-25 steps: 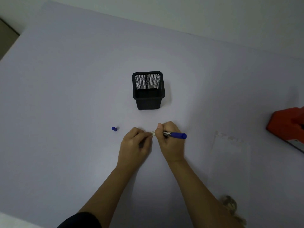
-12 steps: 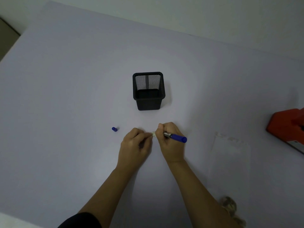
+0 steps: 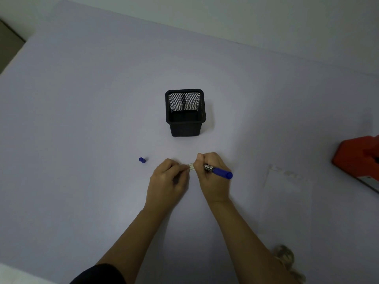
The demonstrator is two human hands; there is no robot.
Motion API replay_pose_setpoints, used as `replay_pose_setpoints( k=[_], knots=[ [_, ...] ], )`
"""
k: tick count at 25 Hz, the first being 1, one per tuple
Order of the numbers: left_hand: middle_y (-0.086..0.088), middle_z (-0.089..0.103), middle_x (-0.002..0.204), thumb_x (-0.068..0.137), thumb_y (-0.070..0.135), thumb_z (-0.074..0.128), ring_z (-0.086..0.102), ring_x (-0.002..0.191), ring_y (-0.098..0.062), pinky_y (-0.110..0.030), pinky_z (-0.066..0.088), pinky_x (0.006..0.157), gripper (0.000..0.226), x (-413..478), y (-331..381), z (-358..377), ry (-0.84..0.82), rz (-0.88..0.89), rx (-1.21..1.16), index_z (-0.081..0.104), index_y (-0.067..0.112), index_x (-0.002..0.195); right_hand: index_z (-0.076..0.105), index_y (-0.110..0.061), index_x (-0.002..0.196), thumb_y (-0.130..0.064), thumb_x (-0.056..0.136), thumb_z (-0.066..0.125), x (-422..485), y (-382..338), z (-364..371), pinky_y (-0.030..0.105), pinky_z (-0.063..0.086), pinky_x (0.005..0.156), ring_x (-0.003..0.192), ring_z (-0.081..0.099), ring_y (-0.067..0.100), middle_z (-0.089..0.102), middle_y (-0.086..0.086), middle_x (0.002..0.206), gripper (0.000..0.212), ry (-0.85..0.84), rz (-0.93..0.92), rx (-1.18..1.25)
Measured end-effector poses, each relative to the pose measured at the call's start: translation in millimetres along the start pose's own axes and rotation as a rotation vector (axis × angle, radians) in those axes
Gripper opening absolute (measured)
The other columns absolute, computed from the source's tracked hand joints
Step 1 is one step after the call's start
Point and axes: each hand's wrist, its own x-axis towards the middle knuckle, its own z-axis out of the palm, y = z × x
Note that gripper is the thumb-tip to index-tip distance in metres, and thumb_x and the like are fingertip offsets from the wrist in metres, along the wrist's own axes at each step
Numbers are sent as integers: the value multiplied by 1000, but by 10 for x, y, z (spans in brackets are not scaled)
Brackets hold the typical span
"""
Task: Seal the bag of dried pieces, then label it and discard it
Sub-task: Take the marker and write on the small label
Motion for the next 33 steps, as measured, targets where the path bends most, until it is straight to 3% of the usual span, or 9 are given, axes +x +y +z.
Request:
replay_pose_setpoints(
  k=[8,11,16,23,28,33],
  knots=[
    [-6,64,73,83,27,54,55,64,-10,-10,41,61,30,10,9,-4,-3,-3,2,73,5,84,49,0,60,-28,93,44,18,-19,-2,-2,34,59,57,43,17,51,14,54,44,16,-27,-12],
    [-6,64,74,84,28,54,54,64,-9,-7,39,62,30,7,5,-7,-4,-3,-2,73,5,84,48,-1,59,-28,93,46,14,-6,4,3,36,57,56,42,17,51,13,54,43,16,-16,-35],
    [-7,64,73,83,27,54,55,63,-12,-17,46,58,30,10,6,5,1,9,-10,72,4,83,47,-2,58,-18,88,48,20,-8,5,8,39,55,56,42,18,50,10,54,34,20,-13,-80],
    [-7,64,75,84,28,54,55,64,-11,-15,44,59,29,4,-3,11,-7,-4,-8,72,5,84,46,-1,59,-31,93,45,10,-10,-1,14,38,51,54,41,18,48,10,54,46,2,-3,-58],
    [-7,64,74,84,27,54,51,66,-7,-8,39,63,29,4,6,7,3,-4,-6,72,4,84,46,-4,59,-24,91,47,5,0,1,5,35,54,54,40,17,46,9,53,38,-5,-15,-63],
    [-7,64,75,84,27,54,51,67,-7,-8,40,63,29,0,-6,23,5,-11,4,72,4,84,44,-4,58,-17,89,47,6,5,2,12,35,52,54,38,17,45,10,52,34,-9,-26,-94]
  ],
)
